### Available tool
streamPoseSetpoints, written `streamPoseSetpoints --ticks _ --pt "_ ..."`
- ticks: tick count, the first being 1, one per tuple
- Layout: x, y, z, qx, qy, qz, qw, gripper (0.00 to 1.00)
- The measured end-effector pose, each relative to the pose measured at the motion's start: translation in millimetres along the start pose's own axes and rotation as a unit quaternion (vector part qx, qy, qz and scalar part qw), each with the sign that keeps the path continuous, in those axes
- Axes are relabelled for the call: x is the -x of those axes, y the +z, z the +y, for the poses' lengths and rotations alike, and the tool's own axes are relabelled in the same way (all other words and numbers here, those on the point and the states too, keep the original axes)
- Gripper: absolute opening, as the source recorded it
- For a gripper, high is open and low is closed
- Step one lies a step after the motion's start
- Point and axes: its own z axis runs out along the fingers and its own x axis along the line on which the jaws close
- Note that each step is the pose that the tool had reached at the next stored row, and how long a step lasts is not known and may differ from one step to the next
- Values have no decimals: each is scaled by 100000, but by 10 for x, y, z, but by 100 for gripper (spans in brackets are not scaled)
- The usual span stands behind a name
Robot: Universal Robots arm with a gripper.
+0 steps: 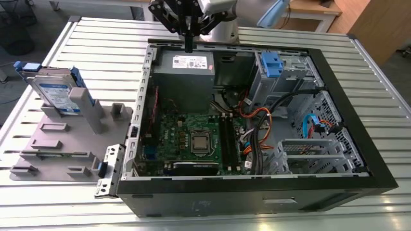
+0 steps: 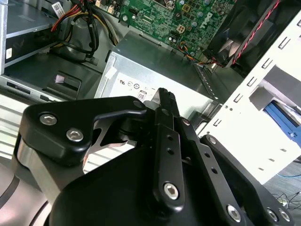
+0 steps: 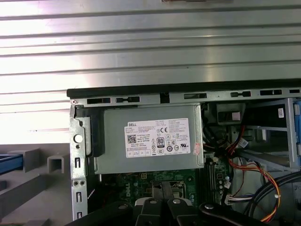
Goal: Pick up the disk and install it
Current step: 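Reach for the disk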
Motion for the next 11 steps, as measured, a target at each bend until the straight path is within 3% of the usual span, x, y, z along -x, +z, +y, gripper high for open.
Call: streamPoseSetpoints --ticks 11 --pt "-160 -2 -13 1 -10 -2 100000 11"
